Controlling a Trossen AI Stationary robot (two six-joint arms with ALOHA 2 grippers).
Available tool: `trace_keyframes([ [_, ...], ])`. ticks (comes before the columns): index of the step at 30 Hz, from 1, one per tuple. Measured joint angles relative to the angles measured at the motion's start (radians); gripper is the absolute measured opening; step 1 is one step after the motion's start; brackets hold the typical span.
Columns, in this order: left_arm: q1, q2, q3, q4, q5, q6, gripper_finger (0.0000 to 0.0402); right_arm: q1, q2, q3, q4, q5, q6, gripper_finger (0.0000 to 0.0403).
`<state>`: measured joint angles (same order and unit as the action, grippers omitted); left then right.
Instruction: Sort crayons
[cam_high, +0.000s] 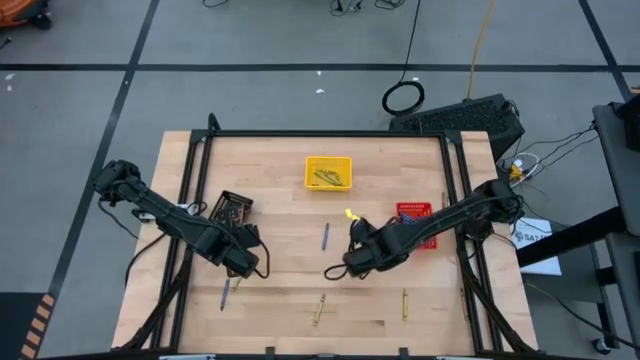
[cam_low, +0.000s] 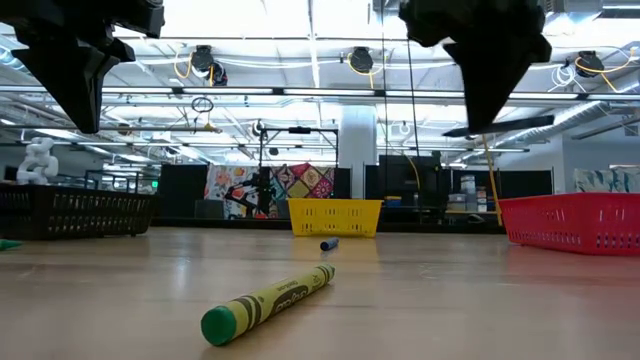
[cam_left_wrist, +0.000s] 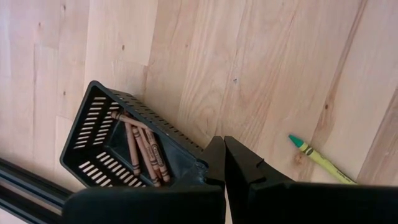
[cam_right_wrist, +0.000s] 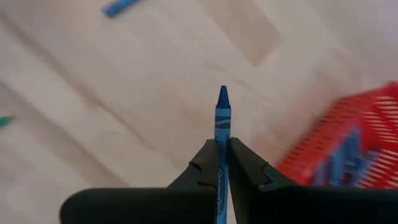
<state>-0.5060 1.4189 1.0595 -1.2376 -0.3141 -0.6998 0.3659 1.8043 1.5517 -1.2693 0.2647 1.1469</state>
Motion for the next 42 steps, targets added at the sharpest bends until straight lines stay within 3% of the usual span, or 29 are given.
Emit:
trace_keyframes([
  [10, 0.000, 0.000, 0.000, 0.000, 0.000, 0.000, 0.0000, -0.057, -0.014, 0.000, -0.214, 0.049, -0.004, 0.0000],
  [18, 0.000, 0.000, 0.000, -0.001, 0.000, 0.001, 0.0000, -0.110, -0.024, -0.036, -0.263, 0.049, -0.048, 0.0000],
  [31, 0.001, 0.000, 0.000, -0.003, 0.000, 0.002, 0.0000, -0.158, -0.323, -0.385, -0.102, 0.031, 0.074, 0.0000],
  [42, 0.001, 0.000, 0.000, 0.001, -0.004, 0.000, 0.0000, -0.158, -0.483, -0.576, 0.033, 0.018, 0.126, 0.0000],
])
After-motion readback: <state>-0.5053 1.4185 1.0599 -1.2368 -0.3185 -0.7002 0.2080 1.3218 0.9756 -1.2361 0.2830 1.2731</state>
